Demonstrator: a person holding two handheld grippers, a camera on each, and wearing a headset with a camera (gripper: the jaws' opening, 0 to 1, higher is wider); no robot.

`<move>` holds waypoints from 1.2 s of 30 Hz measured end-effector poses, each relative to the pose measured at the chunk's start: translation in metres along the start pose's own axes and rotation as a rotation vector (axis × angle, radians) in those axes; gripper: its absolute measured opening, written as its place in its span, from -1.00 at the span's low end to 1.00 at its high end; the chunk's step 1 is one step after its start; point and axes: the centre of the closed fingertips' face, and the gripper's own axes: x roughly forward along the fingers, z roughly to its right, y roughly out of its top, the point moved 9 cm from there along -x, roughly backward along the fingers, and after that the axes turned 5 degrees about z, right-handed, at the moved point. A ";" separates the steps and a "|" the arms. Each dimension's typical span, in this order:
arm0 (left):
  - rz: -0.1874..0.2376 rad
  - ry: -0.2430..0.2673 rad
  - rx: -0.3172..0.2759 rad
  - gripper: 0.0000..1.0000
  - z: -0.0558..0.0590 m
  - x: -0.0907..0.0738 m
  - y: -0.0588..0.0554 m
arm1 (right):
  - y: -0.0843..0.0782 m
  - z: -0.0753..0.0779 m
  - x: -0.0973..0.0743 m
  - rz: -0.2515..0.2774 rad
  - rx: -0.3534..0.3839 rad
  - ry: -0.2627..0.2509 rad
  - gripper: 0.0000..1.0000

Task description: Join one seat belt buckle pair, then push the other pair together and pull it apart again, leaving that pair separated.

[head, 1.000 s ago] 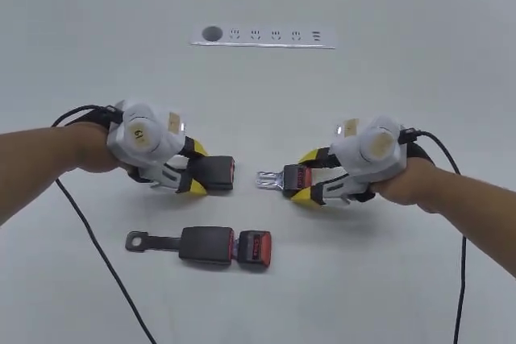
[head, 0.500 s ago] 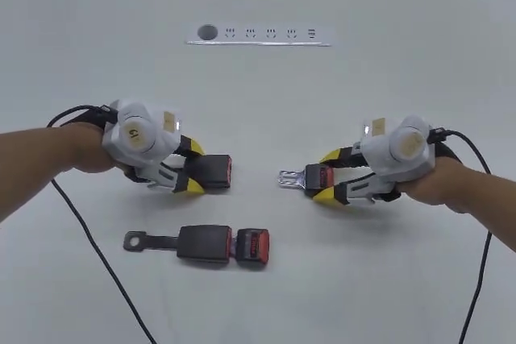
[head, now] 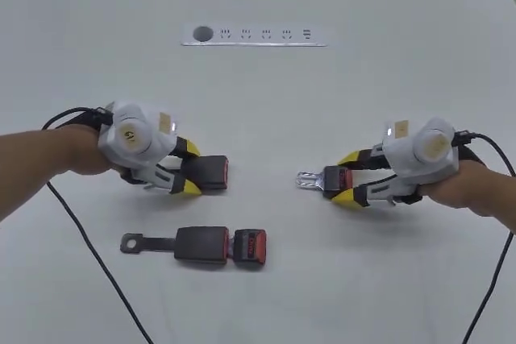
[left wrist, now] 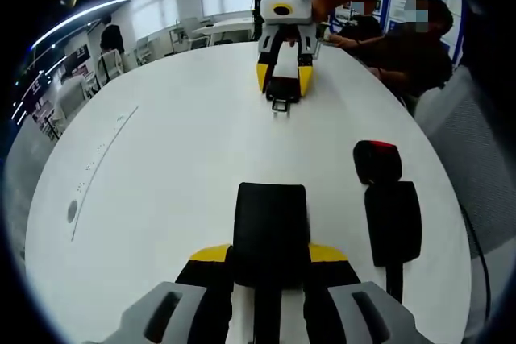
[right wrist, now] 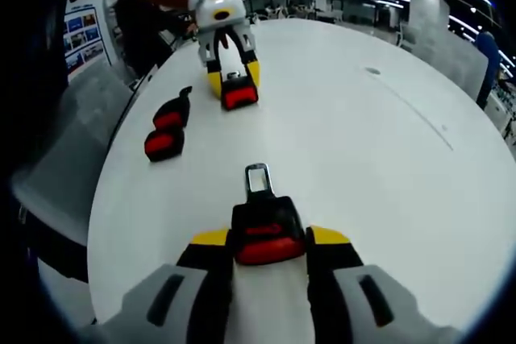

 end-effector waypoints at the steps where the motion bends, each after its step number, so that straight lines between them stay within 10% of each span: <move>1: 0.001 -0.001 0.000 -0.31 0.000 0.000 0.000 | -0.002 -0.001 -0.002 -0.001 -0.001 -0.002 -0.28; 18: -0.006 -0.005 -0.001 -0.30 -0.001 0.000 0.001 | -0.013 0.003 -0.017 -0.007 0.000 -0.006 -0.28; 25: -0.012 0.047 -0.114 -0.28 0.002 0.001 0.004 | -0.011 0.000 -0.023 -0.010 -0.060 -0.043 -0.20; 30: 0.020 0.040 -0.108 0.20 0.010 -0.002 0.014 | -0.003 0.009 -0.031 0.058 0.016 -0.127 0.29; 36: 0.132 0.170 -0.168 0.49 0.005 -0.017 0.033 | 0.013 0.004 -0.039 0.119 0.006 -0.216 0.48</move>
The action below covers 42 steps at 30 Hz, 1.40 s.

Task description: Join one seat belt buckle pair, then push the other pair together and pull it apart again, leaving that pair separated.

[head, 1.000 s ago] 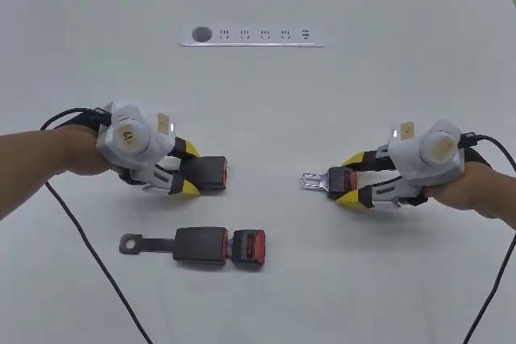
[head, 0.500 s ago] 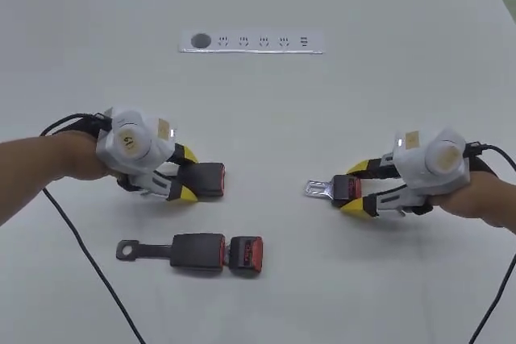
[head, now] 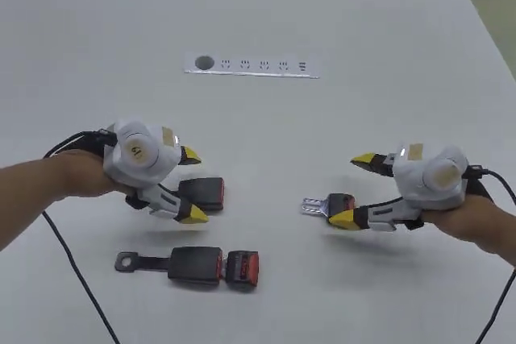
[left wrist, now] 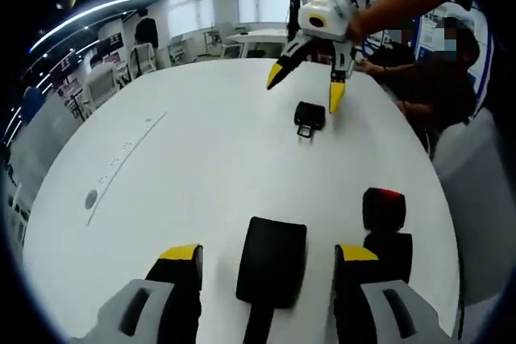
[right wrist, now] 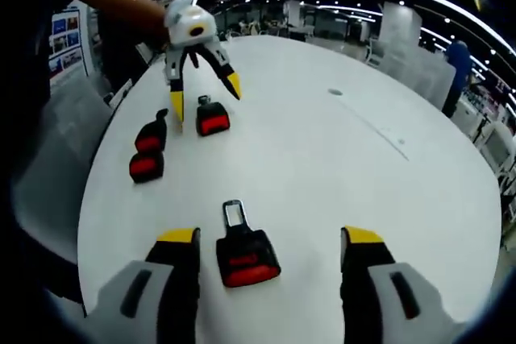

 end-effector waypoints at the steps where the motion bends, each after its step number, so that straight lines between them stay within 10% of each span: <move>1: 0.024 0.023 0.008 0.59 0.000 -0.003 0.003 | 0.001 0.000 -0.001 0.013 0.003 -0.019 0.54; 7: 0.087 0.165 -0.116 0.72 0.008 -0.024 0.014 | 0.014 -0.017 -0.011 0.089 0.058 -0.146 0.72; 10: 0.184 0.169 -0.224 0.78 0.024 -0.033 0.016 | 0.017 -0.027 -0.014 0.100 0.070 -0.197 0.89; 17: 0.256 0.261 -0.302 0.91 0.045 -0.055 0.011 | 0.025 -0.057 -0.015 0.160 0.147 -0.286 1.00; 24: 0.282 0.320 -0.339 1.00 0.065 -0.078 0.001 | 0.034 -0.083 -0.018 0.217 0.187 -0.340 1.00; 42: 0.238 0.267 -0.261 1.00 0.121 -0.123 -0.024 | 0.031 -0.131 -0.041 0.226 0.126 -0.301 1.00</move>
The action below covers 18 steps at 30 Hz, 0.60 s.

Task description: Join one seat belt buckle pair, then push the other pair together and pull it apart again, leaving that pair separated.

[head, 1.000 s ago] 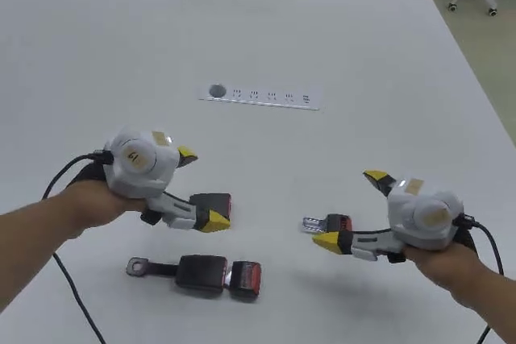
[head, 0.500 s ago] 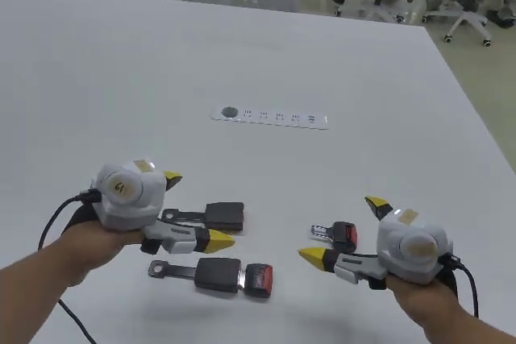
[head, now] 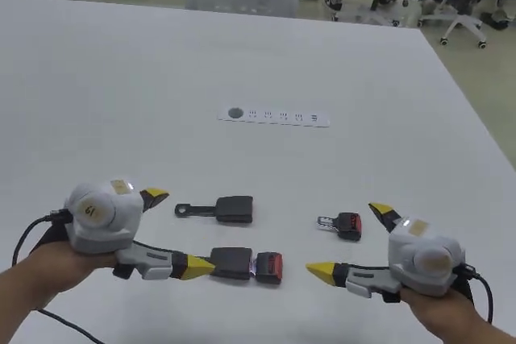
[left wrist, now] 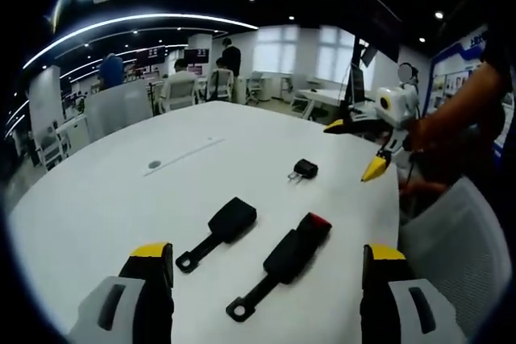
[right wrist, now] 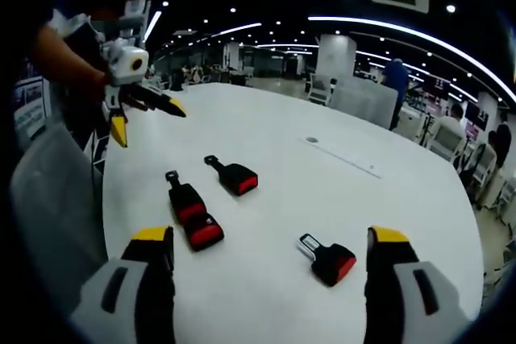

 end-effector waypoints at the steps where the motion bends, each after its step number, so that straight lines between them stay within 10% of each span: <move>1: 0.002 -0.002 0.004 1.00 0.002 -0.002 -0.001 | 0.000 -0.002 -0.002 0.000 -0.001 0.000 1.00; 18: 0.047 0.062 -0.062 1.00 0.011 -0.035 -0.025 | -0.011 -0.025 -0.034 0.010 0.033 -0.053 1.00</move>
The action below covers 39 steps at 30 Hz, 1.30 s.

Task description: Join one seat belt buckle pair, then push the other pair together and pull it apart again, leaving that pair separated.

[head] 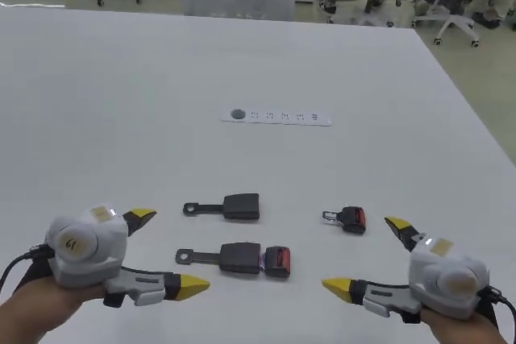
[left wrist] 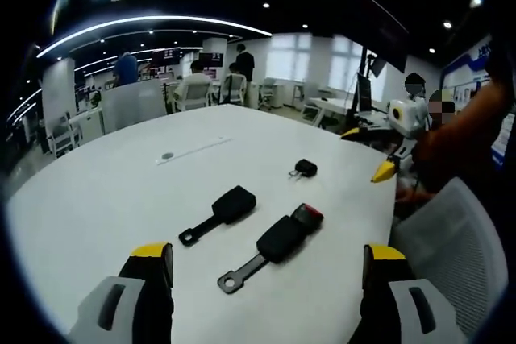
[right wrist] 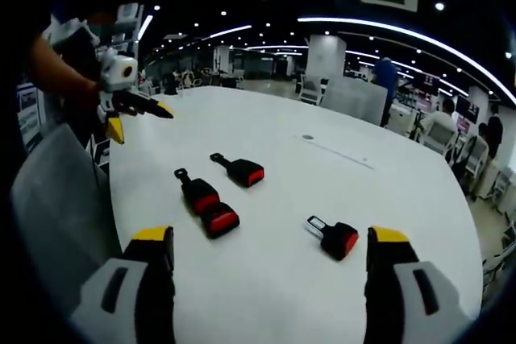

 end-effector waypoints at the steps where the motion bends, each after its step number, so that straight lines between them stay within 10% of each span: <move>1: 0.004 0.004 -0.003 1.00 0.000 -0.001 -0.001 | 0.000 0.000 -0.001 0.000 0.000 -0.004 1.00; 39: 0.019 0.022 -0.025 1.00 0.021 -0.022 -0.007 | -0.013 -0.011 -0.021 -0.003 0.027 -0.036 1.00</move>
